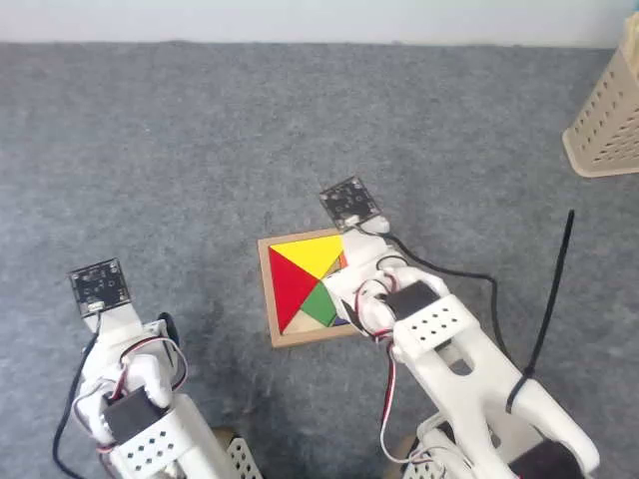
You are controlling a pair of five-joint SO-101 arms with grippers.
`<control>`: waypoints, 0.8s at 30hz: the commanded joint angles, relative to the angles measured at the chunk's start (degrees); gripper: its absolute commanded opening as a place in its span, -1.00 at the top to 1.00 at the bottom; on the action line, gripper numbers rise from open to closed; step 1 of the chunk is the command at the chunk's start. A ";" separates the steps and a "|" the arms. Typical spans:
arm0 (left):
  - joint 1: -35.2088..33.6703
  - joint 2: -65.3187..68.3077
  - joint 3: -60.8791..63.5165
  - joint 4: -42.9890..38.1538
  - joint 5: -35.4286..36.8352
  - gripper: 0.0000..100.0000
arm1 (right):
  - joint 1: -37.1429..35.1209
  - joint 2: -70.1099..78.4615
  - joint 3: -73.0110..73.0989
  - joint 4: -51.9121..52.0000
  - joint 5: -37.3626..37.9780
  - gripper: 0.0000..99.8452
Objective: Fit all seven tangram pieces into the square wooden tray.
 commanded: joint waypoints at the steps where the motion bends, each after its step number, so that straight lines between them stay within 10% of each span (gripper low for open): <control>1: 0.09 -0.62 -1.10 0.18 0.53 0.55 | 2.68 1.01 0.35 -4.88 1.14 0.99; 9: 0.09 -0.62 -1.10 0.18 0.53 0.55 | 11.74 8.48 -7.91 -4.79 1.23 0.96; 24: 0.09 -0.62 -1.10 0.18 0.53 0.55 | 12.09 42.77 -42.99 11.82 13.19 0.32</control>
